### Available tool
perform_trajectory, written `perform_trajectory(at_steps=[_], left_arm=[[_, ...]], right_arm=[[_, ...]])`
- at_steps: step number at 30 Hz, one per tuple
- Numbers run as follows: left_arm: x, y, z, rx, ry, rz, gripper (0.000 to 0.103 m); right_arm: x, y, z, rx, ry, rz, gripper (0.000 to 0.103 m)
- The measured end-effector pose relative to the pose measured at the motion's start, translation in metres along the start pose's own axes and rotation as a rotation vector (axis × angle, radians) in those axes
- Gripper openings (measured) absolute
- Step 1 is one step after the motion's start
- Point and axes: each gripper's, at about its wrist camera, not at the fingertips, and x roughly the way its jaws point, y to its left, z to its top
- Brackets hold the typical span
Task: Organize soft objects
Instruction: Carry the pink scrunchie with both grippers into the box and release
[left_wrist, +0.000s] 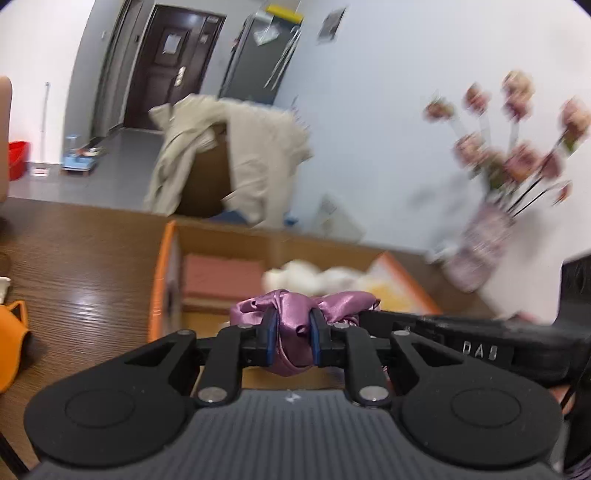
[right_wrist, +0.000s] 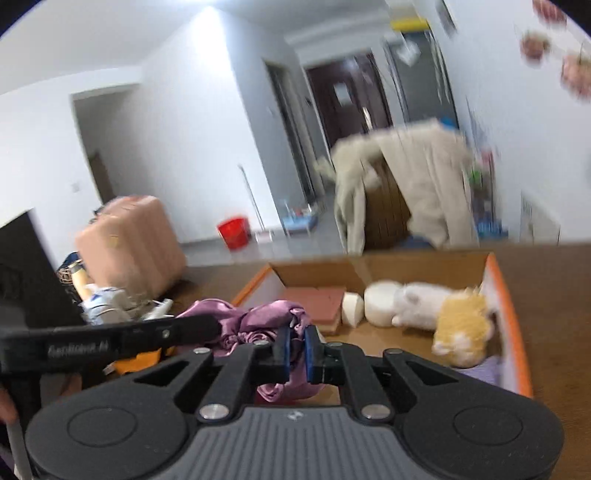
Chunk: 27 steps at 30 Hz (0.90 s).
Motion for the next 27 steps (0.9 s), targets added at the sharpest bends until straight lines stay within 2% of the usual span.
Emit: perform_trajectory(at_steps=[3,4,7,11,15,20,23,27], left_arm=[[0.017,0.013,-0.009,0.036,0.046,0.087,0.021],[0.018,0.014,-0.012,0.063,0.049,0.092,0.026],[0.007,0.016,-0.021,0.104,0.006,0.097,0.046],[-0.015,0.016,-0.018,0.103,-0.056,0.09,0.057],[-0.036,0.011,-0.009,0.105,-0.093,0.098,0.064],[-0.074,-0.004,-0.003,0.115,-0.146,0.093,0.066],[-0.099,-0.017,-0.002,0.133,-0.184,0.09,0.07],[-0.13,-0.036,-0.005,0.167,-0.226,0.093,0.076]], right_arm=[[0.05,-0.005,0.001,0.022,0.095,-0.004,0.008],[0.063,-0.003,-0.002,0.005,0.124,-0.003,0.008],[0.091,0.008,-0.014,-0.047,0.191,-0.028,0.012],[0.104,0.017,-0.021,-0.063,0.232,-0.026,0.022],[0.085,0.021,-0.014,-0.062,0.199,-0.007,0.04],[0.03,0.03,0.006,-0.12,0.108,-0.034,0.046],[-0.013,0.036,0.017,-0.156,0.037,-0.069,0.055],[-0.064,0.041,0.024,-0.181,-0.041,-0.098,0.06]])
